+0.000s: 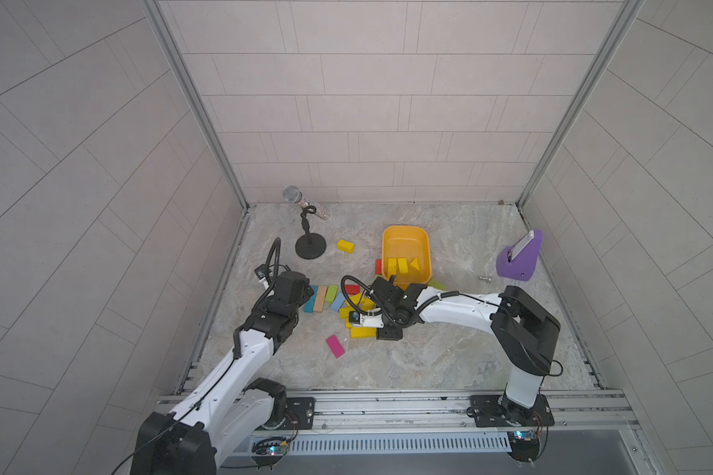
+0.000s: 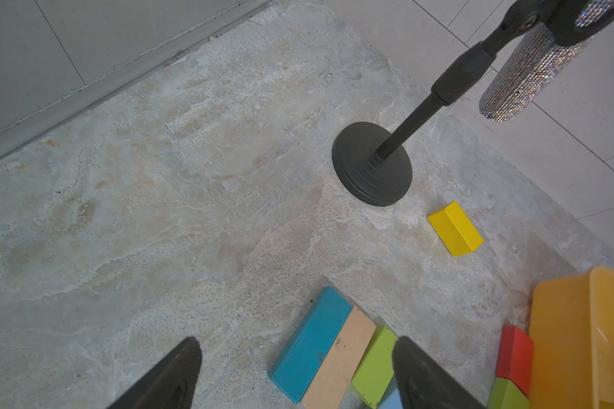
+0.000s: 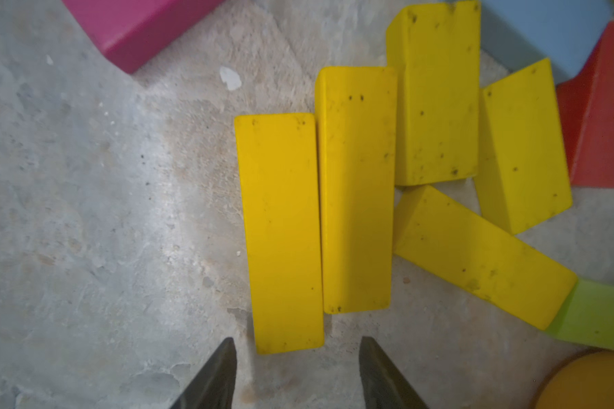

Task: Pick out the yellow building blocks
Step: Pick up the building block from the center of the board.

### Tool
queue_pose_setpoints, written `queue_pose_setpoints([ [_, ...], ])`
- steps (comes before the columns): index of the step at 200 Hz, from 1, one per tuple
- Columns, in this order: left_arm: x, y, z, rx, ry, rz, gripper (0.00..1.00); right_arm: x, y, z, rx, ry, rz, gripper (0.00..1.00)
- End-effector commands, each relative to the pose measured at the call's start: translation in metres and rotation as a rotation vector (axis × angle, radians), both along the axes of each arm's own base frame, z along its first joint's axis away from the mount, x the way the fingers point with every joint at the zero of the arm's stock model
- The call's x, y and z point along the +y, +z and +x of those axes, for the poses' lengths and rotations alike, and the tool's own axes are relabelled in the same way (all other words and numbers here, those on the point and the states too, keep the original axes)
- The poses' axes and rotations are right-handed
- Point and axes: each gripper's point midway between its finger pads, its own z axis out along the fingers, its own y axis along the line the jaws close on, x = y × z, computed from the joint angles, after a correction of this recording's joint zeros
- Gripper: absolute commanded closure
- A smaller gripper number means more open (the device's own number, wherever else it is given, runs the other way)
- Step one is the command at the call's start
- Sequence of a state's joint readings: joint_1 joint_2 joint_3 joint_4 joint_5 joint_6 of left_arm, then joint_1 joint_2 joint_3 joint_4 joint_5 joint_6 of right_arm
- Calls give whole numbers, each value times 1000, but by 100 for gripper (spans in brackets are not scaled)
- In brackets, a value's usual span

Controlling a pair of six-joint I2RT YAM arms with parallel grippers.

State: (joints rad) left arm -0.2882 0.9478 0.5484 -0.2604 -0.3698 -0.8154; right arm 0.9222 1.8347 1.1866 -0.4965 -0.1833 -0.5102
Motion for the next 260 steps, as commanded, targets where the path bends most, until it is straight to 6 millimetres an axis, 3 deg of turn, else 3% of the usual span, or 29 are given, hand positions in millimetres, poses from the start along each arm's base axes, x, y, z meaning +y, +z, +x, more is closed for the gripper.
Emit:
queue_pose_setpoints([
  [1,8,-5,-5,12,42,7,11,-7,-5,-6,42,-20,-40,44],
  [83,12,-2,-7,7,58,13,11,10,-7,-22,129,-20,36,49],
  [180,13,-2,-8,6,63,14,11,43,-8,-20,94,-9,88,49],
  [260,16,-1,-9,0,73,18,11,40,-17,-17,60,-24,54,65],
])
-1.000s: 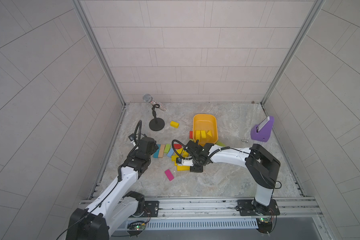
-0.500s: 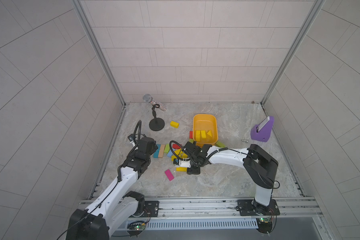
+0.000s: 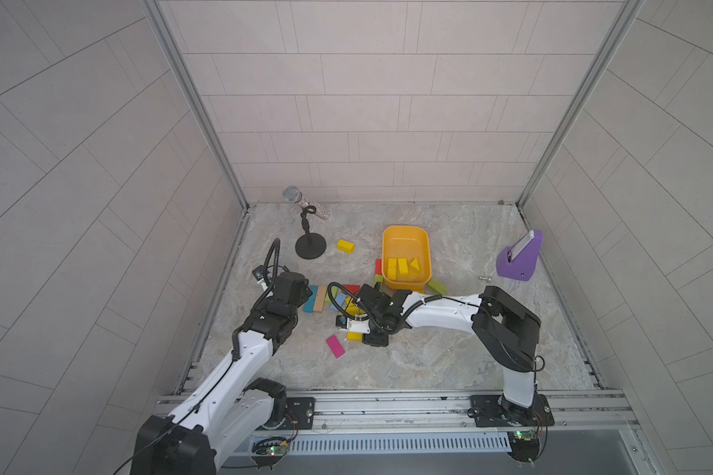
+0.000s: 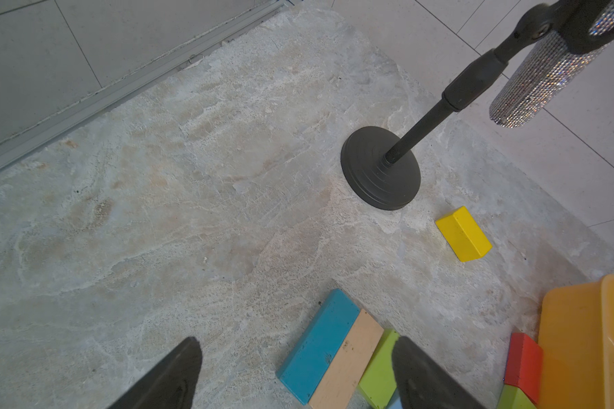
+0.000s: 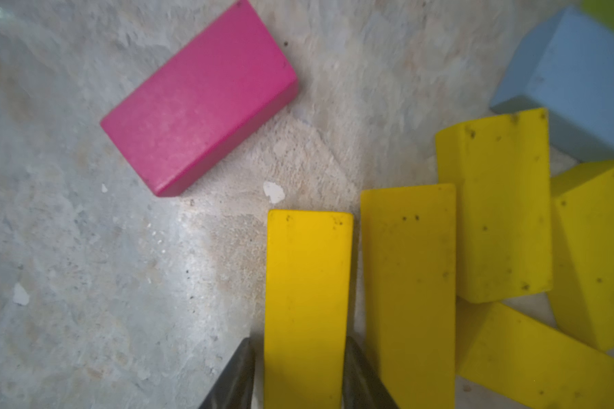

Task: Pick out the yellow building blocks
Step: Pick up the building block from the center of the board, then place the building block in the storage box.

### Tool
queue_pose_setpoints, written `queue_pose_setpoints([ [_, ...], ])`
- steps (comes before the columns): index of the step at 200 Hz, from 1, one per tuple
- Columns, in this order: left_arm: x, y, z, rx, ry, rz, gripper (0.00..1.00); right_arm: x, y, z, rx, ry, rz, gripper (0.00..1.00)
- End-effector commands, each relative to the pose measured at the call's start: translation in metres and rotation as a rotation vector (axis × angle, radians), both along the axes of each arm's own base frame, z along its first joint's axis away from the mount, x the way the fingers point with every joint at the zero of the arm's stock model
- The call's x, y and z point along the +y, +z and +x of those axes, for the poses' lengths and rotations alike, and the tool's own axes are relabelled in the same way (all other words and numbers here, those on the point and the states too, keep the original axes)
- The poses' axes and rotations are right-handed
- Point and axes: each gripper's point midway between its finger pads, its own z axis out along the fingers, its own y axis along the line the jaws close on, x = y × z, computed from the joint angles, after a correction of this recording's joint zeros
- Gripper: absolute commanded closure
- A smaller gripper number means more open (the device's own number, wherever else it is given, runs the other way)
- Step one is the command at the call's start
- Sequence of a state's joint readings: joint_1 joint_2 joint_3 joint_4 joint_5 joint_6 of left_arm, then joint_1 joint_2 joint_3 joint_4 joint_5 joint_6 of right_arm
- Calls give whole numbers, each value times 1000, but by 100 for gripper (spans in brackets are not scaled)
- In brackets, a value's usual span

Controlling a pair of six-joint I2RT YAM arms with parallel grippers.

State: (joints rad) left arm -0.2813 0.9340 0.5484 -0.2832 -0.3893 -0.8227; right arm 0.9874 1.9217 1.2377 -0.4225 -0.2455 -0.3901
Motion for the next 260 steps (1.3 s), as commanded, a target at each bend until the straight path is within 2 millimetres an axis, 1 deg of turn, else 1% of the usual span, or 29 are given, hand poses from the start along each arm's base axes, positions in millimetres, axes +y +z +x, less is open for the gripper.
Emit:
queue_pose_setpoints([
  [1,9,-2,-5,-3,47,8,11,-3,-6,-1,-7,1,-25,66],
  [21,10,-2,-5,-2,48,8,11,-3,-2,-3,1,2,-19,73],
  [45,9,-1,-4,-3,48,7,11,0,12,-6,12,-3,17,81],
  [82,9,4,-2,-18,49,5,11,-2,42,-7,-29,-50,111,83],
  [100,9,4,-2,-19,47,4,11,-7,55,-9,-50,-63,149,84],
  [116,9,2,-2,-14,46,3,11,-11,68,-5,-81,-105,191,84],
  [135,8,1,-2,-11,44,1,11,-18,85,12,-106,-214,265,87],
  [158,7,0,-2,-10,41,-2,11,-31,112,49,-116,-436,409,92],
  [168,7,0,-2,-11,41,-3,11,-41,123,67,-125,-539,462,96],
  [174,7,0,-3,-11,41,-4,12,-48,129,77,-136,-596,487,100],
  [184,8,-1,-3,-11,43,-4,11,-62,137,95,-172,-711,518,100],
  [196,6,1,-2,-18,38,-9,11,-83,143,115,-219,-873,542,100],
  [216,5,5,0,-39,34,-18,11,-115,148,141,-224,-1094,580,100],
  [231,4,8,1,-50,31,-22,11,-134,145,158,-184,-1243,588,100],
  [244,4,7,2,-49,29,-24,12,-146,136,169,-122,-1354,556,100],
  [260,4,7,1,-47,26,-22,11,-151,123,179,-49,-1412,498,100],
])
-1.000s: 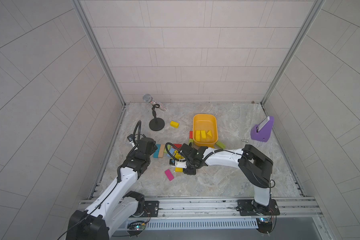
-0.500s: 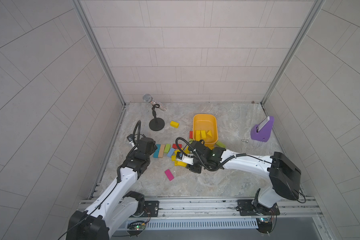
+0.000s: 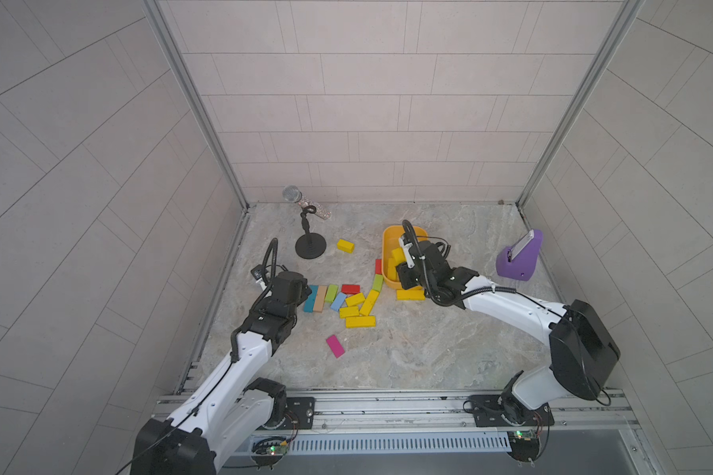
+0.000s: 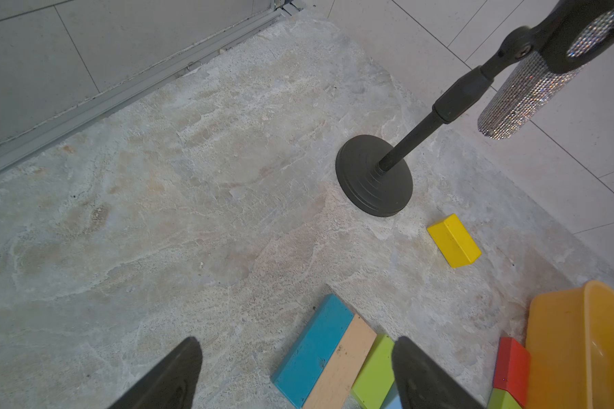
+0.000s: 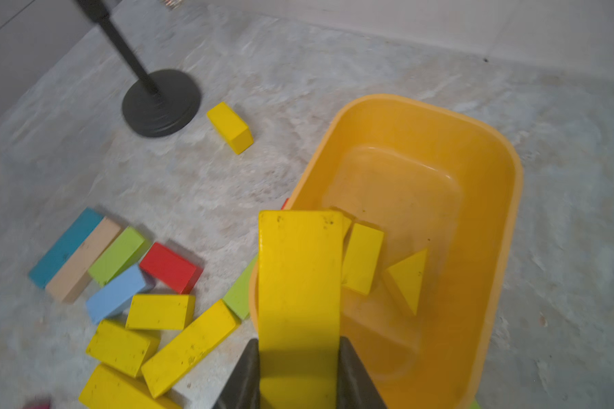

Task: Pick out the yellow building blocks
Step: Place the building block in the storage box.

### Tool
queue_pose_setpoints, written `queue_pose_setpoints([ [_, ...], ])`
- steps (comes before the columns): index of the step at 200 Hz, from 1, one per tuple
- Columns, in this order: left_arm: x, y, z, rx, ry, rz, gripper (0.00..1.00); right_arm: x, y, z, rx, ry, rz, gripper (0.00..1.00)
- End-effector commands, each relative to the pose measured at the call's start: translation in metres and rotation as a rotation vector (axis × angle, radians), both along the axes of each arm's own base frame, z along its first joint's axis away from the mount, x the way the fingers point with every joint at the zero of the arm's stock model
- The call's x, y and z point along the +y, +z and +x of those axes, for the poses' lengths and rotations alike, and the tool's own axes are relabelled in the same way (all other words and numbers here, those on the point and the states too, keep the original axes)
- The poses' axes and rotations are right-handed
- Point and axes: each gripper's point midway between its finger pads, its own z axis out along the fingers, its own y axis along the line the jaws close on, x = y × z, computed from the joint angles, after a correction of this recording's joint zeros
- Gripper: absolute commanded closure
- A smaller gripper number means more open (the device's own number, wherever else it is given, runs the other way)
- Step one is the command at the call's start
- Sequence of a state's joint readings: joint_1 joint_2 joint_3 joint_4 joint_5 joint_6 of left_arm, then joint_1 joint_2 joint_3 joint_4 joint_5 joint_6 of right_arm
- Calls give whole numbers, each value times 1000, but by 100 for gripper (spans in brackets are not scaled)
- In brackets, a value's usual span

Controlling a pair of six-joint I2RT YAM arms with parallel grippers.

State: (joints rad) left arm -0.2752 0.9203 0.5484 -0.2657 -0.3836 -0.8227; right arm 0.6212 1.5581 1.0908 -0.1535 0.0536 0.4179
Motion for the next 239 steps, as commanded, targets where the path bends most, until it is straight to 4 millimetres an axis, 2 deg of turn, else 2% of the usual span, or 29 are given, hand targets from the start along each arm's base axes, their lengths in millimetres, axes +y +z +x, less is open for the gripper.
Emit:
queue_pose_setpoints([
  [1,4,0,-1,-18,24,-11,11,-17,-14,16,138,-186,70,100],
  [77,7,4,-5,-26,33,0,11,-3,-61,50,323,-224,-38,100],
  [127,9,6,-5,-30,37,7,11,8,-101,57,444,-207,-75,100],
  [150,9,6,-5,-29,36,14,11,11,-111,58,471,-201,-79,94],
  [162,10,6,-6,-27,37,17,11,11,-113,57,479,-199,-84,88],
  [179,10,6,-6,-28,38,18,12,10,-113,57,482,-201,-93,70],
  [191,11,6,-6,-28,39,19,11,8,-109,58,474,-198,-99,62],
  [239,9,6,-5,-27,31,18,11,1,-77,58,408,-178,-115,49],
])
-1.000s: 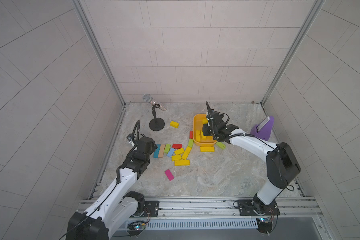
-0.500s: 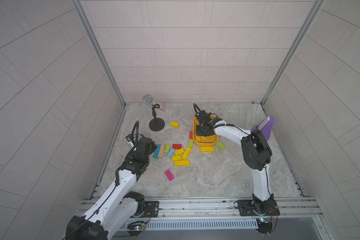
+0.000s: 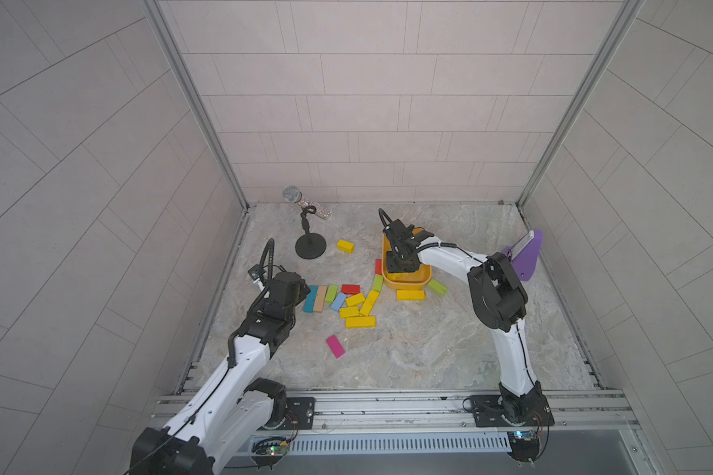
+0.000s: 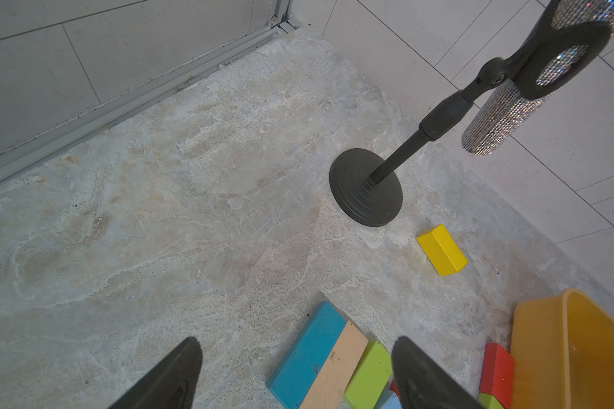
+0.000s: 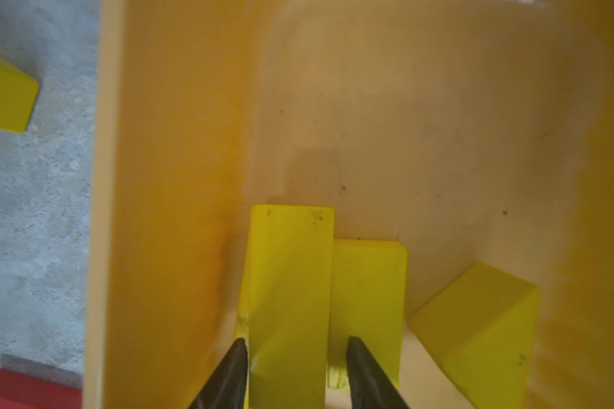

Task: Pick out the yellow building blocks
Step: Place the building block in the storage box, then pick up the building block from the center of the board.

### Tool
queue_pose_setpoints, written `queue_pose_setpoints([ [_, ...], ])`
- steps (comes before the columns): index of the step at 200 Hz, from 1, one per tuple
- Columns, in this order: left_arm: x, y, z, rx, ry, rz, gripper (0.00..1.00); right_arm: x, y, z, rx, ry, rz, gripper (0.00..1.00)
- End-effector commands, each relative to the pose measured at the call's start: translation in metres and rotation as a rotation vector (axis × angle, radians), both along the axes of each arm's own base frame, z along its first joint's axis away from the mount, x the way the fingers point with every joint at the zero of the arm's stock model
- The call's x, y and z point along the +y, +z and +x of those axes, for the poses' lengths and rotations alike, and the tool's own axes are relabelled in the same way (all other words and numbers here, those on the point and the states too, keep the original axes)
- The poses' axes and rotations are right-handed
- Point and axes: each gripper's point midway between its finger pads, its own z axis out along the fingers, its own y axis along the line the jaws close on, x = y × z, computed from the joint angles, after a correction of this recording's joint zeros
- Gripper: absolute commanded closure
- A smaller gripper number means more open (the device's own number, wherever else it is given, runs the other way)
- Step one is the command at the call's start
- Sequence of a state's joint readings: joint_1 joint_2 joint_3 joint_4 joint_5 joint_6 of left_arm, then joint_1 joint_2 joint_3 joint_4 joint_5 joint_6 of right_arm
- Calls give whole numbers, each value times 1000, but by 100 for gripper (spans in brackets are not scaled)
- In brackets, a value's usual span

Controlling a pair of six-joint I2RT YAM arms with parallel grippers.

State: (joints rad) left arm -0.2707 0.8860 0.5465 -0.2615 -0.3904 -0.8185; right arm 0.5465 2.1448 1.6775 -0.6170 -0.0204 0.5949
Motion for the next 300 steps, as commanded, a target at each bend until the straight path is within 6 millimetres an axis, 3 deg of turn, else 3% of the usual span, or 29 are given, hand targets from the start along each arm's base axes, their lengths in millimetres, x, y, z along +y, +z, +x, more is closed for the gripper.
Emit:
queue_pose_setpoints([
  [1,6,-3,-4,8,24,19,11,-10,34,-1,-51,0,-16,49],
  [68,-16,1,11,-20,-117,0,14,-35,90,-25,-257,-6,53,51],
  [114,-38,1,19,-32,-249,-12,16,-72,77,-61,-273,-57,57,55],
  [174,-95,-10,24,-14,-597,-58,25,-107,93,-65,-376,-121,63,57],
  [215,-161,-12,-2,6,-1068,-58,29,-127,98,-61,-387,-162,67,57],
  [242,-193,-14,-32,13,-1347,94,29,-131,99,-59,-385,-168,78,57],
  [260,-199,-24,-49,39,-1476,225,27,-132,99,-59,-386,-170,81,57],
  [300,-195,-37,-59,118,-1629,379,26,-133,99,-61,-385,-175,83,57],
])
